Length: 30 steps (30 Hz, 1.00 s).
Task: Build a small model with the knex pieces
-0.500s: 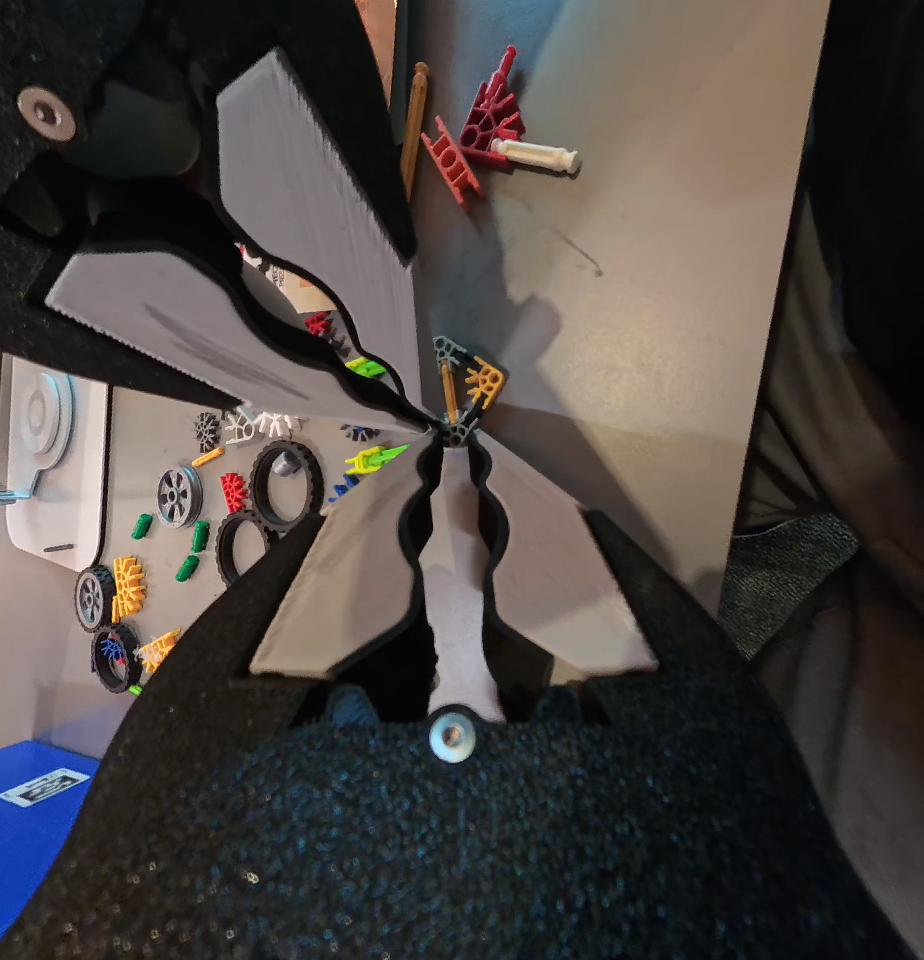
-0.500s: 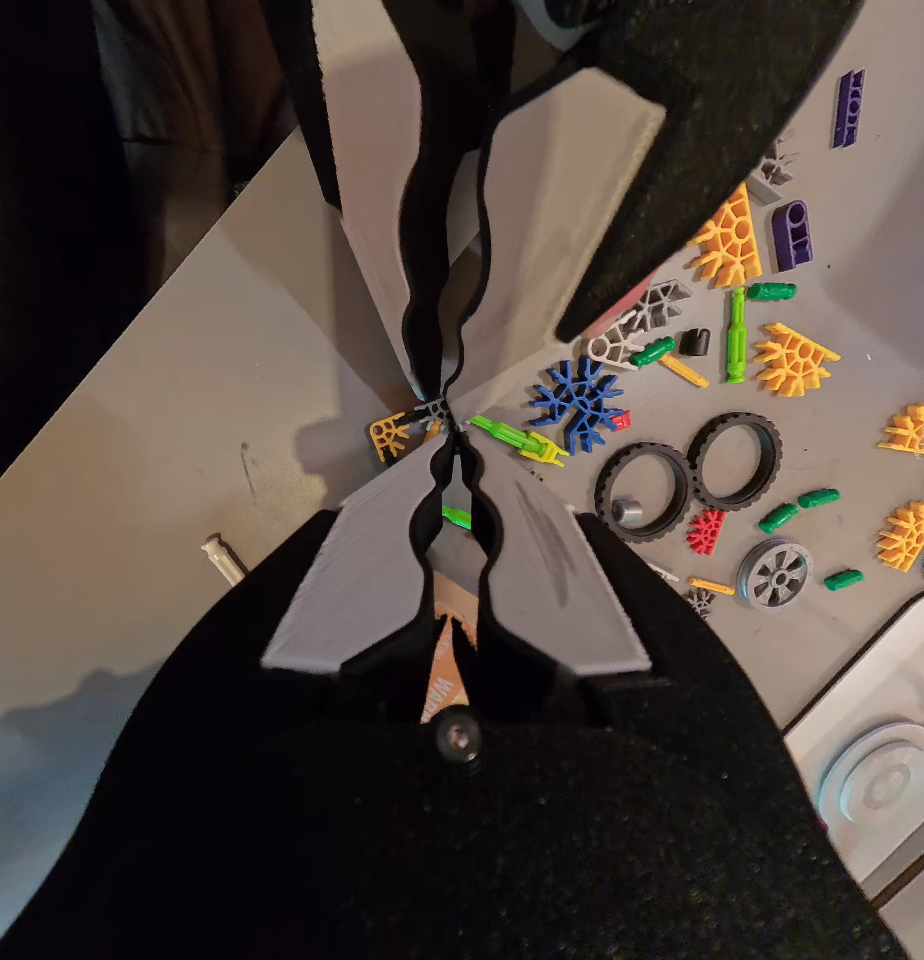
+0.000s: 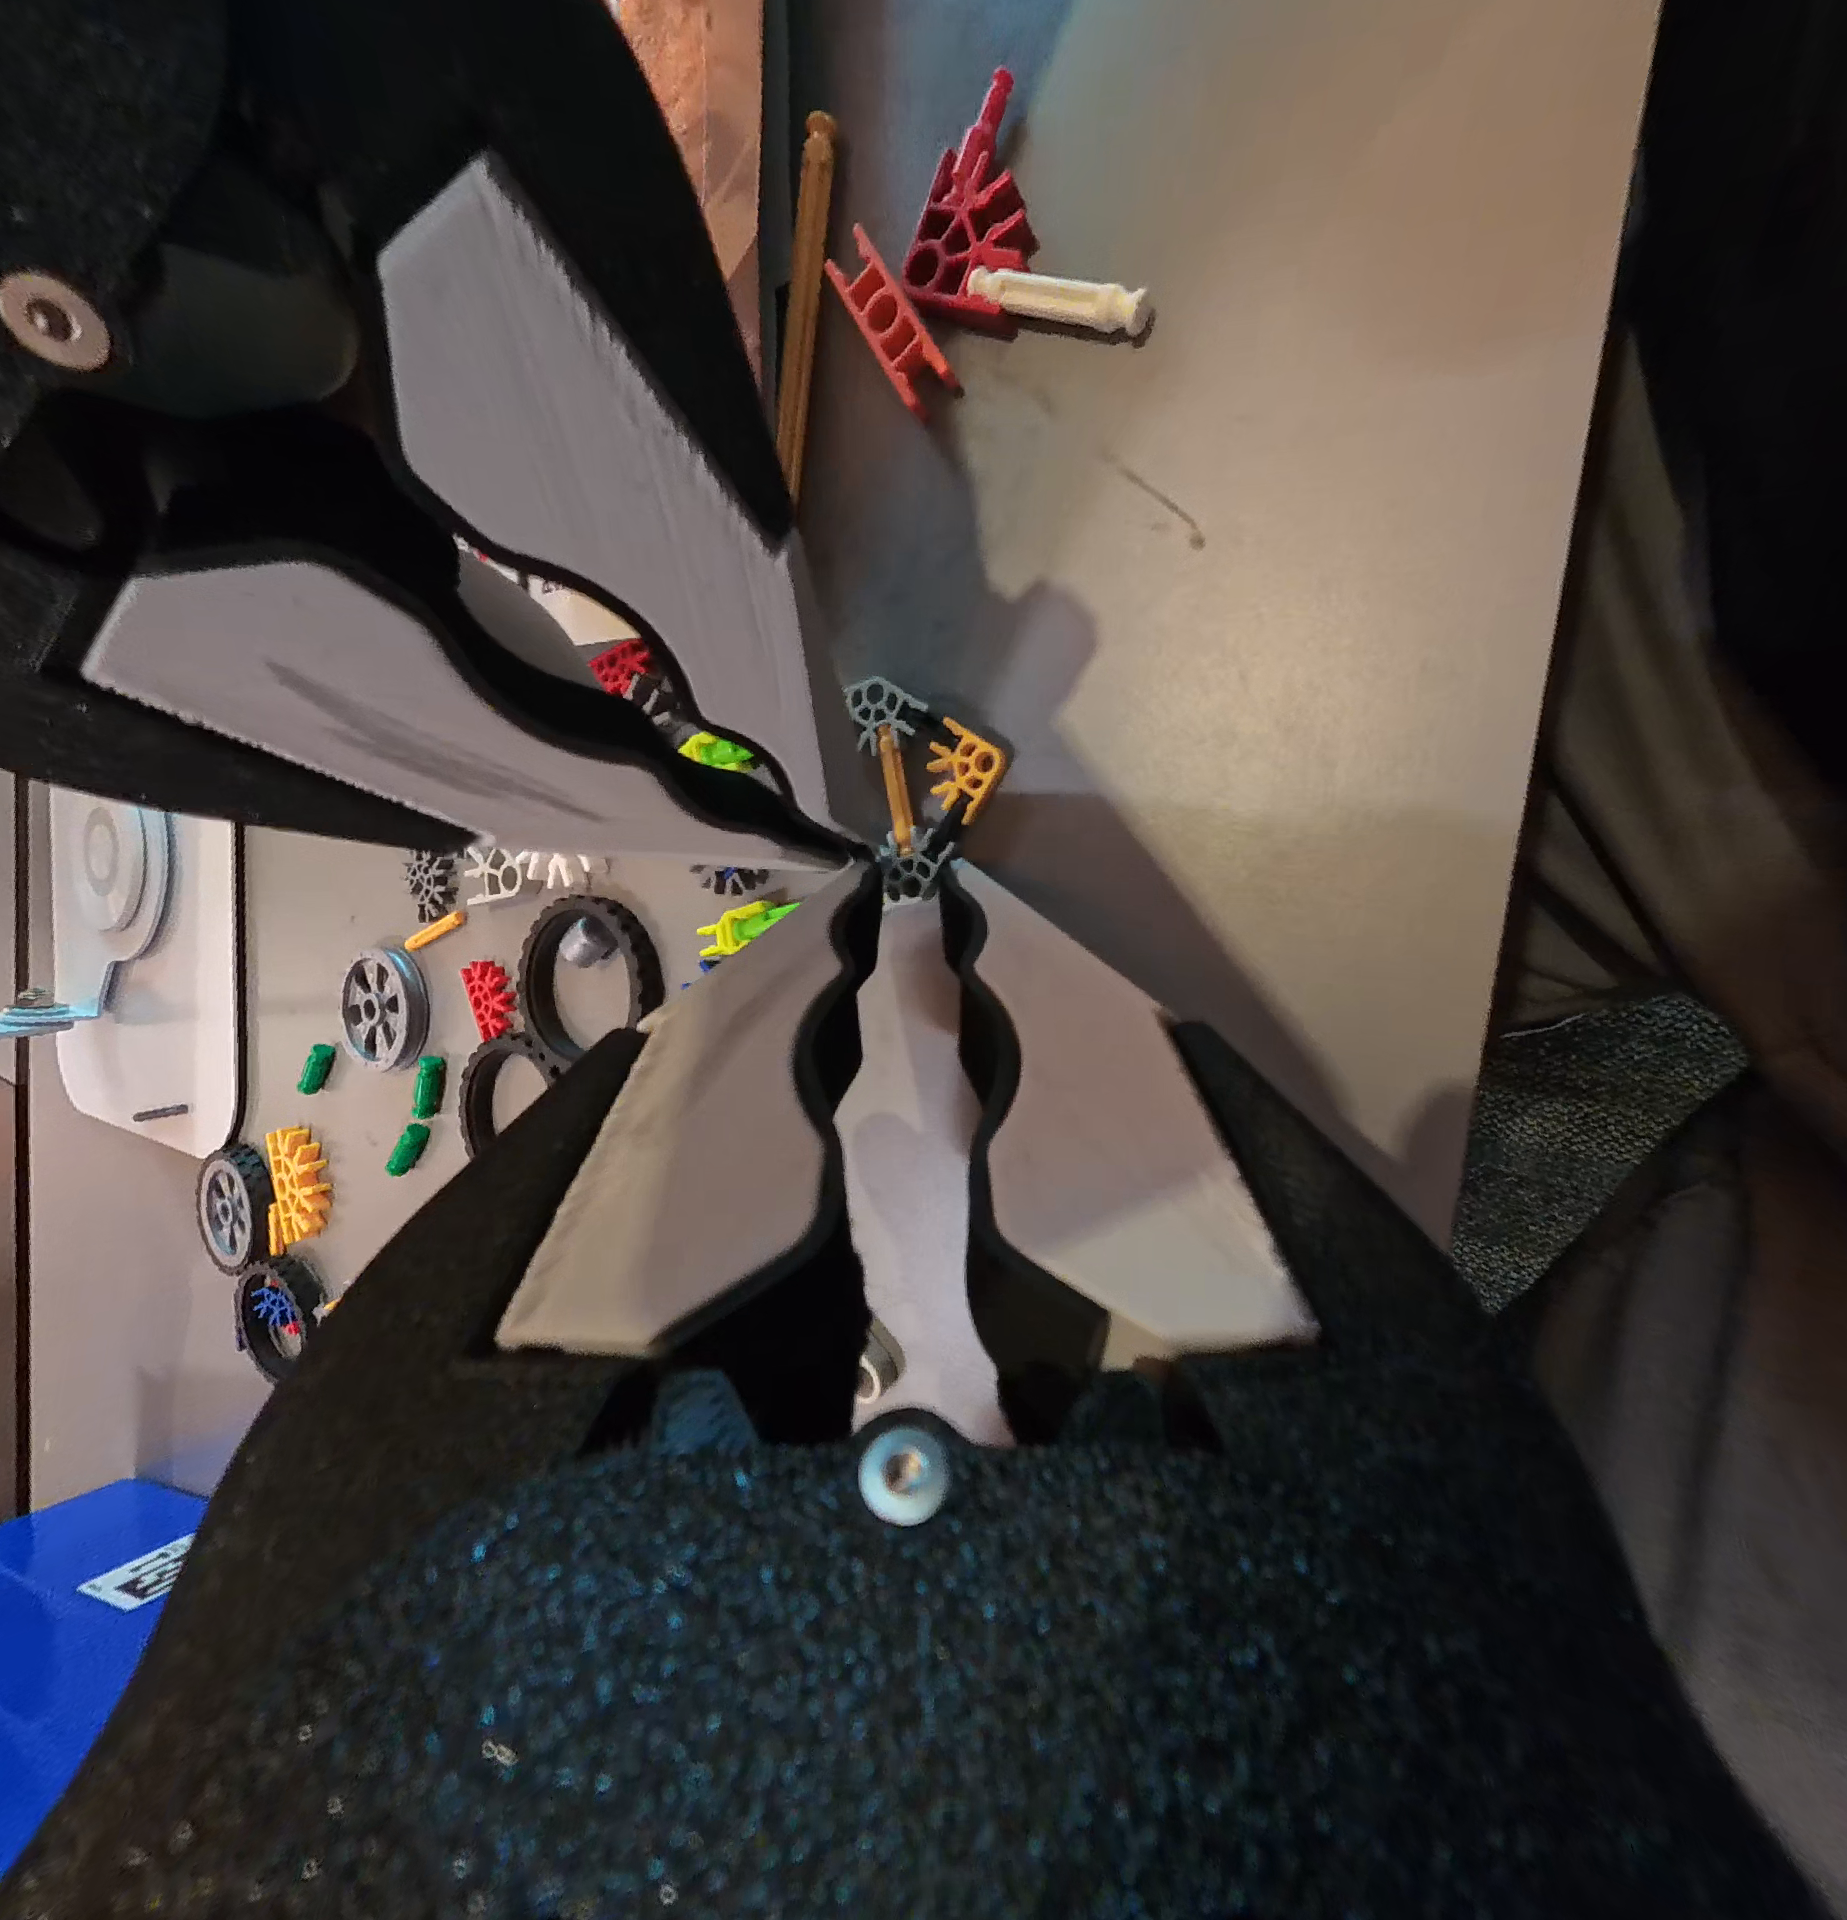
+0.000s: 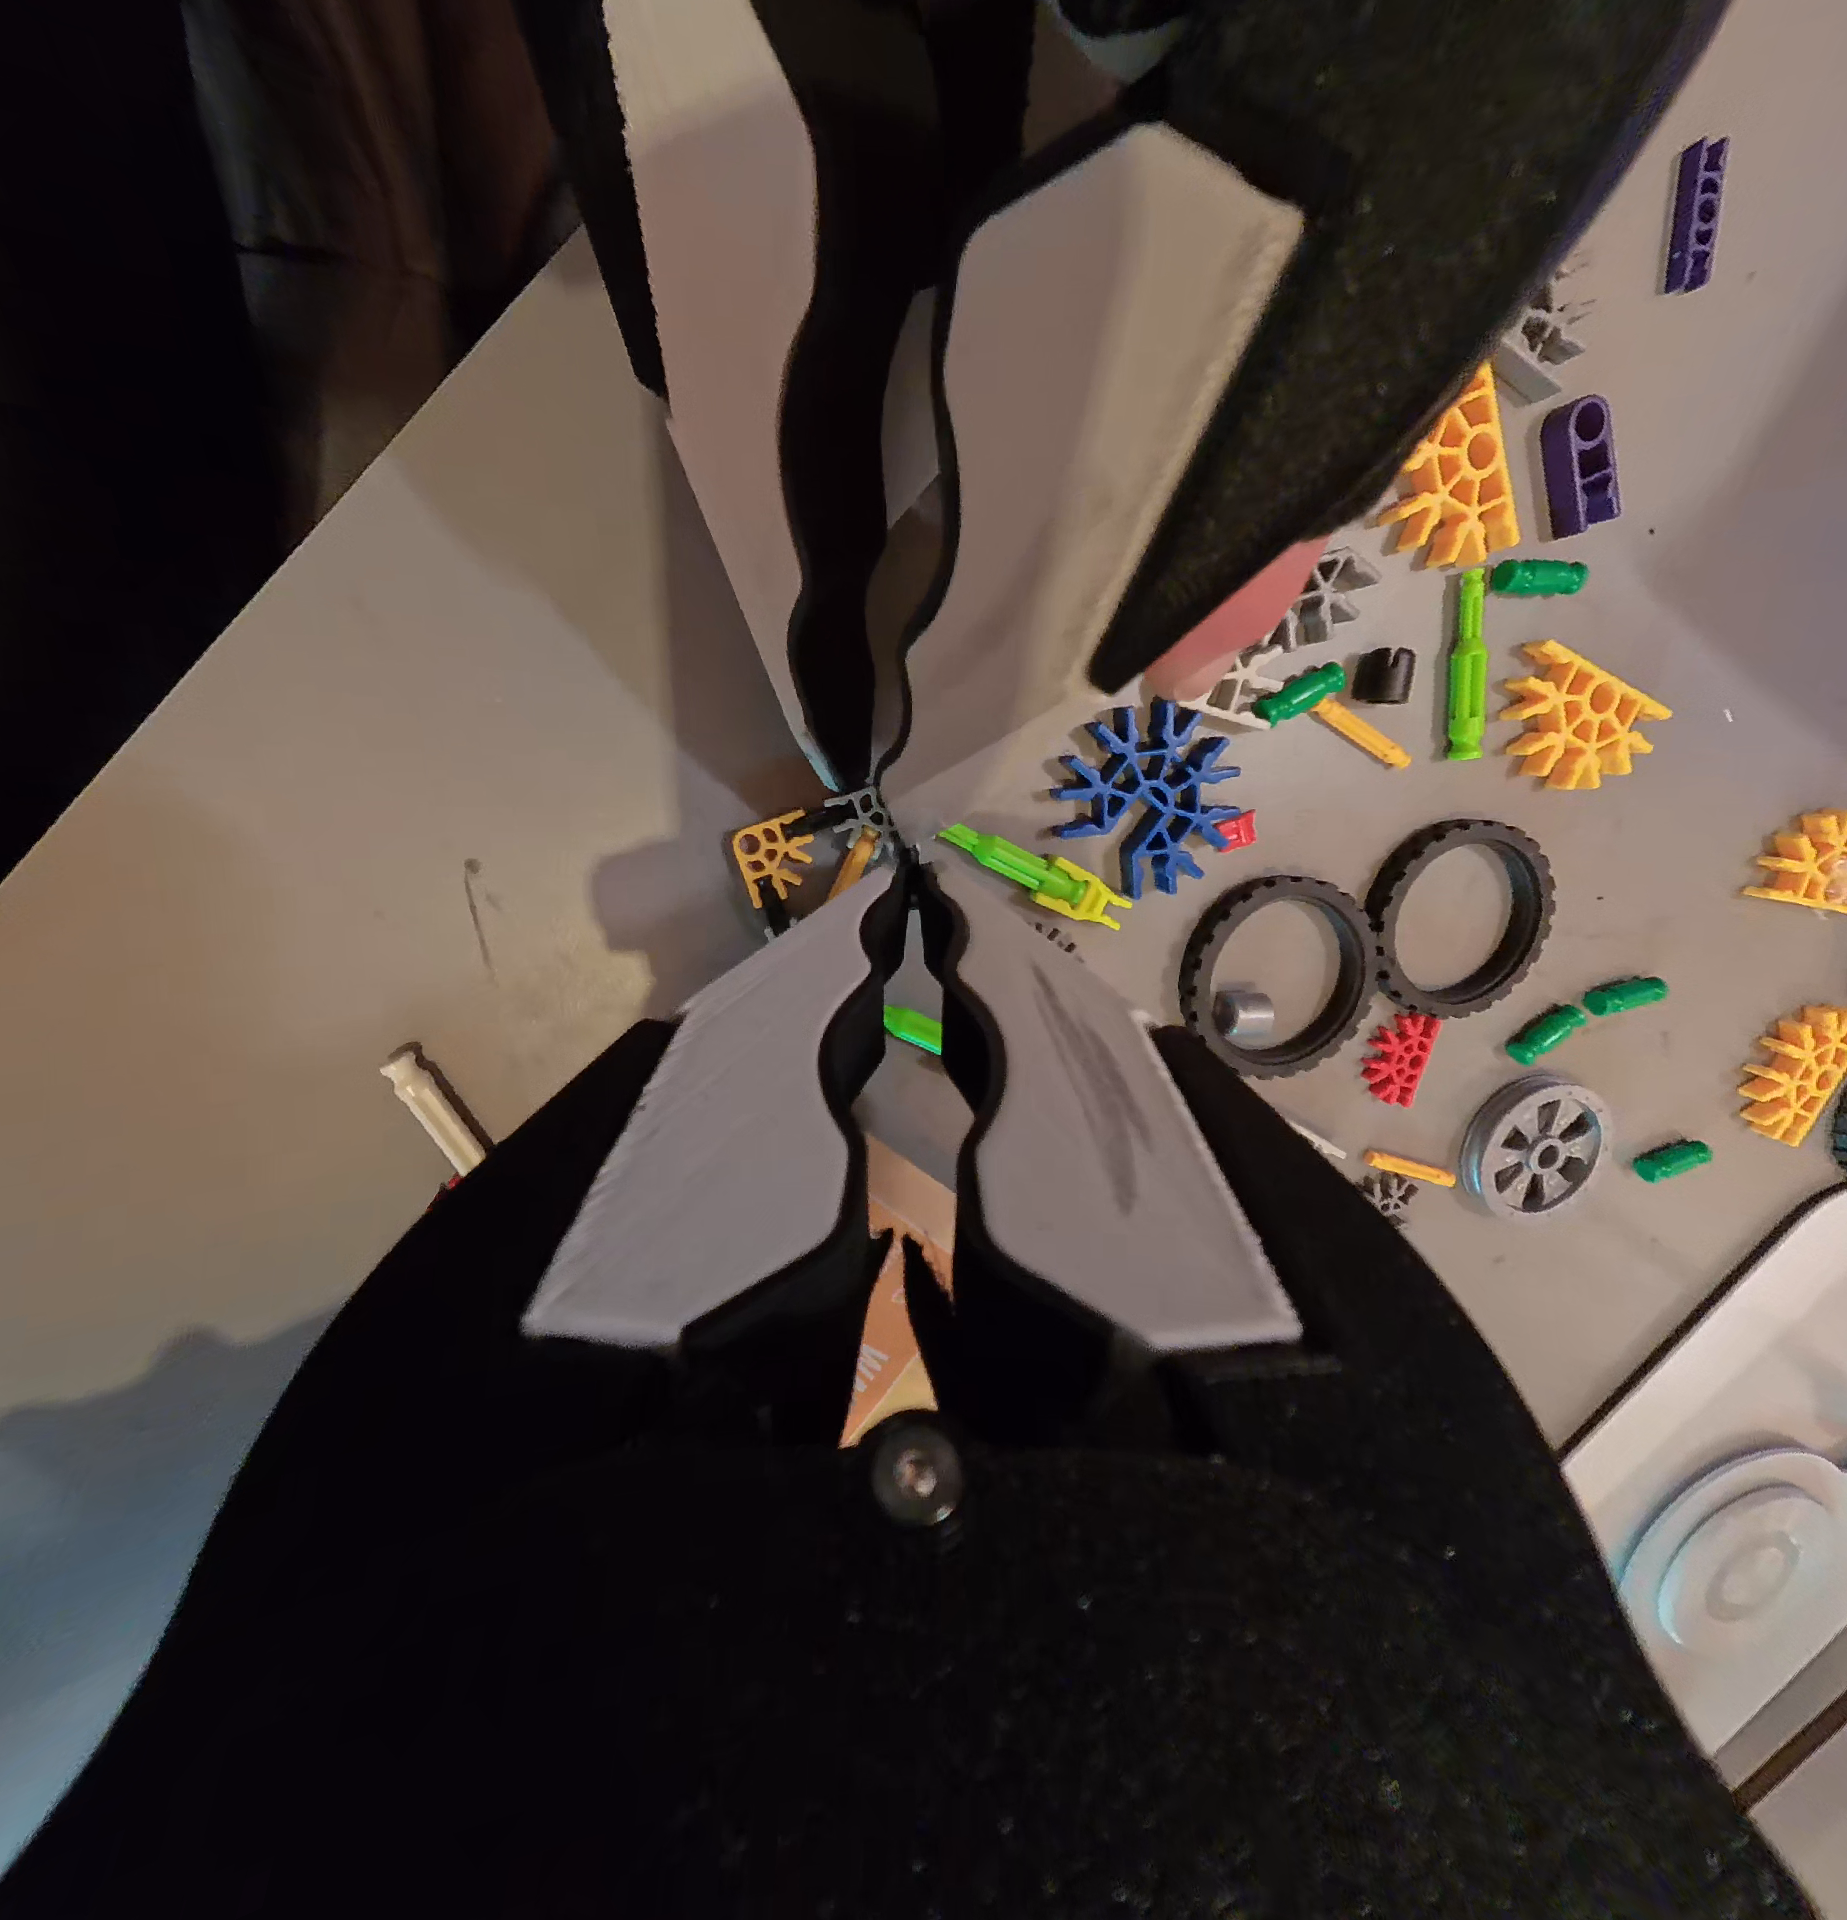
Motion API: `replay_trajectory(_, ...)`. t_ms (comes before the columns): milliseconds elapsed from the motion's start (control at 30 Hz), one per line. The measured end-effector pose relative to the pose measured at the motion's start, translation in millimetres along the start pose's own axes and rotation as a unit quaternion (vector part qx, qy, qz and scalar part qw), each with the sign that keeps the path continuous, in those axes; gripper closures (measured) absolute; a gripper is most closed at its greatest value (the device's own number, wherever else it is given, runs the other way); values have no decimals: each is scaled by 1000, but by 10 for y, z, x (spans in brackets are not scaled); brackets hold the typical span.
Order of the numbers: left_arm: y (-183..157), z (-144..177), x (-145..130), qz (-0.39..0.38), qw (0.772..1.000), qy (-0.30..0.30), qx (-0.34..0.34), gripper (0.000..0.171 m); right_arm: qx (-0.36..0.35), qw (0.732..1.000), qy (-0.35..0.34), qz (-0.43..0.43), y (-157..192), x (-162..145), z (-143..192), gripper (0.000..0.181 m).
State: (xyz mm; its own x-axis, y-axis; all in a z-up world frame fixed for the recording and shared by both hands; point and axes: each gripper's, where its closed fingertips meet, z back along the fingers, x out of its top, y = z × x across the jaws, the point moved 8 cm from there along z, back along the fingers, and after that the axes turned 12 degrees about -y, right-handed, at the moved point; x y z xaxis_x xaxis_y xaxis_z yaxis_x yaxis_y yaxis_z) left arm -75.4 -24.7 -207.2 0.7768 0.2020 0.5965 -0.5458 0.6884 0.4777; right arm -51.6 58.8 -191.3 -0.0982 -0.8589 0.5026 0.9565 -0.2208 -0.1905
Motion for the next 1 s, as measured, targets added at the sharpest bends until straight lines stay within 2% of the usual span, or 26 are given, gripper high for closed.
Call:
replay_trajectory(667, 39, -42, 24, 9, 1000, 10, -23, 167, 4, 1000, -5, 13, -3, -44, 11, 181)
replay_trajectory(1000, 59, -41, 26, 0, 1000, 9, -13, 160, 9, 1000, -13, 14, -16, -80, 17, 181)
